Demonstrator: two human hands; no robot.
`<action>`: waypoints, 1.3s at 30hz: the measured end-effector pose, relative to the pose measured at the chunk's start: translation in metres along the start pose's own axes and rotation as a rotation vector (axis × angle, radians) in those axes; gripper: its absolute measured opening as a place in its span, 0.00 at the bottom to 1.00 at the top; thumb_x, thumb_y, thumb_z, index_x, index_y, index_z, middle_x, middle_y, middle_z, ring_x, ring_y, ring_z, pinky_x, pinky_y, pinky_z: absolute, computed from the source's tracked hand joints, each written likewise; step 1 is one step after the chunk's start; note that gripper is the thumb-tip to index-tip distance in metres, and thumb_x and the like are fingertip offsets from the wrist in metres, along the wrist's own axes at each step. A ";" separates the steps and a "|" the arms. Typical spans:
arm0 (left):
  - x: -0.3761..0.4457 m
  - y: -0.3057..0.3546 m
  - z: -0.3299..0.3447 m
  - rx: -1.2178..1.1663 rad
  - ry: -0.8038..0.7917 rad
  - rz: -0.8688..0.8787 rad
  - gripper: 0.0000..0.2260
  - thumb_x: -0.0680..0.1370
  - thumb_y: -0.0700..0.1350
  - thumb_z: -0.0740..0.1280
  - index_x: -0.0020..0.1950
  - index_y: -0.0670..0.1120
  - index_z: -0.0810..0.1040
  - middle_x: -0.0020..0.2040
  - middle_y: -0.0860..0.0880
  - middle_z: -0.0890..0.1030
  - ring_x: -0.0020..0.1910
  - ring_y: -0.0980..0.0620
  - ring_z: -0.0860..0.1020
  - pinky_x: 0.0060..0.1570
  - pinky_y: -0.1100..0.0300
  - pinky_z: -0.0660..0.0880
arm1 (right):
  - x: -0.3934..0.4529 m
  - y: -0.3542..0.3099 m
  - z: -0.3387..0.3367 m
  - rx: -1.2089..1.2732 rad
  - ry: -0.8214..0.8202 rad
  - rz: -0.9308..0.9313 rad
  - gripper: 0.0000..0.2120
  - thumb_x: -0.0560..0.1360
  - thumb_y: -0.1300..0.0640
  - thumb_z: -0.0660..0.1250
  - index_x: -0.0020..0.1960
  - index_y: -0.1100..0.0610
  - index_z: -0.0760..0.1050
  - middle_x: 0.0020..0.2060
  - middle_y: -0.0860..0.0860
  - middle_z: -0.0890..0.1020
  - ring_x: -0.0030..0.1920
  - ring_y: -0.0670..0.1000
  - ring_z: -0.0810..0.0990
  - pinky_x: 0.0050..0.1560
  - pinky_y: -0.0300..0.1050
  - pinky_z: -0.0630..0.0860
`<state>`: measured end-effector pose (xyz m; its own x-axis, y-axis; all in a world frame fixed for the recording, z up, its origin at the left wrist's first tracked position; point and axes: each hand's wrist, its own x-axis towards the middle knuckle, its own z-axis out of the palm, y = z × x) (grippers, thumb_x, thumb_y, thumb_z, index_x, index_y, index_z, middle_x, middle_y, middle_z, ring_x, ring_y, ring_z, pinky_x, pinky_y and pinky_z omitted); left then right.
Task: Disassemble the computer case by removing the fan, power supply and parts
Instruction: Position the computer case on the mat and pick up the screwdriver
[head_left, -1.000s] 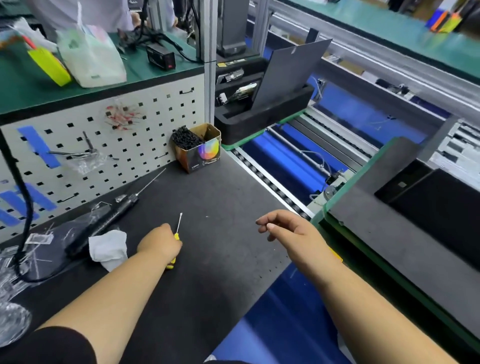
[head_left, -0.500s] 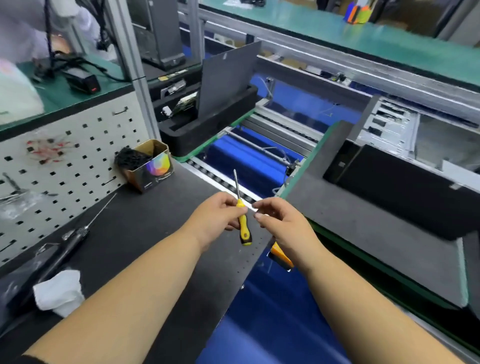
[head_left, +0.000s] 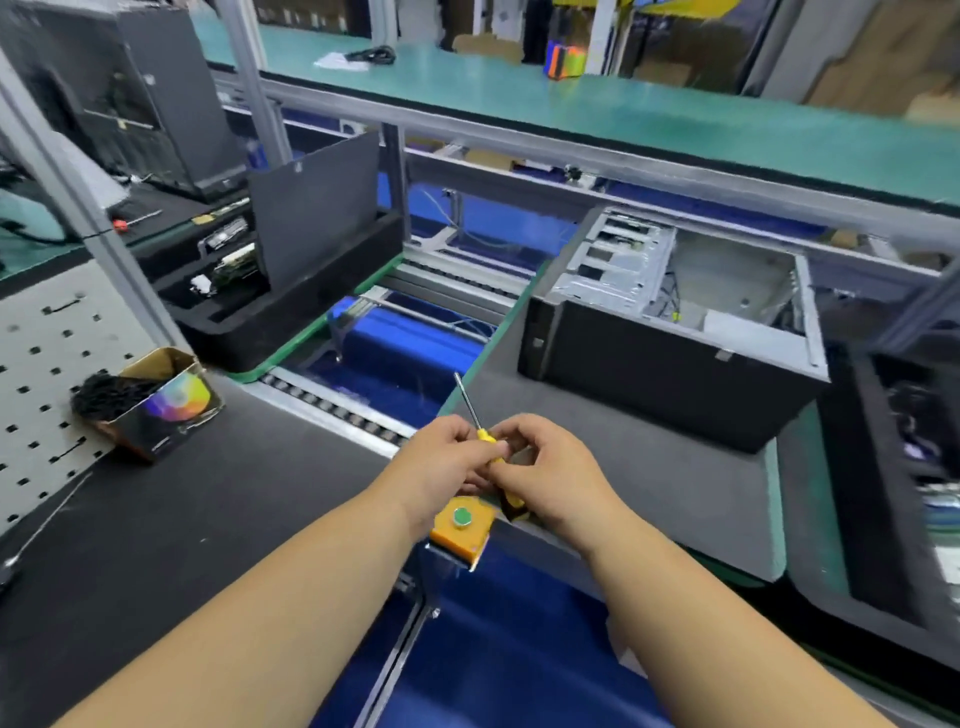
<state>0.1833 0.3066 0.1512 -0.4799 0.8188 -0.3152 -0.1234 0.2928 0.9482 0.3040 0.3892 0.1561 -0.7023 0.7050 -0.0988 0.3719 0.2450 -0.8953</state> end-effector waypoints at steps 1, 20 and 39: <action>0.004 0.004 0.013 -0.004 -0.001 0.001 0.09 0.76 0.43 0.70 0.48 0.40 0.73 0.31 0.48 0.79 0.28 0.55 0.79 0.28 0.67 0.72 | 0.000 0.004 -0.012 -0.004 0.015 -0.009 0.07 0.71 0.55 0.73 0.48 0.49 0.79 0.41 0.47 0.82 0.34 0.37 0.76 0.33 0.32 0.73; 0.074 0.029 0.252 0.242 -0.132 0.088 0.04 0.77 0.46 0.65 0.45 0.50 0.79 0.40 0.52 0.82 0.39 0.58 0.82 0.42 0.62 0.75 | -0.037 0.144 -0.258 0.093 0.393 0.215 0.06 0.72 0.53 0.74 0.47 0.44 0.79 0.39 0.43 0.78 0.35 0.39 0.75 0.32 0.32 0.71; 0.115 0.026 0.344 0.413 -0.161 0.377 0.05 0.73 0.45 0.66 0.45 0.55 0.79 0.38 0.57 0.78 0.43 0.48 0.79 0.45 0.57 0.78 | -0.064 0.290 -0.377 -0.200 0.433 0.637 0.07 0.76 0.55 0.71 0.49 0.55 0.74 0.38 0.54 0.81 0.34 0.51 0.79 0.20 0.33 0.68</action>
<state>0.4241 0.5785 0.1259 -0.2824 0.9593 0.0089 0.3951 0.1079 0.9123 0.6856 0.6656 0.0665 -0.0350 0.9356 -0.3512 0.7532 -0.2063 -0.6246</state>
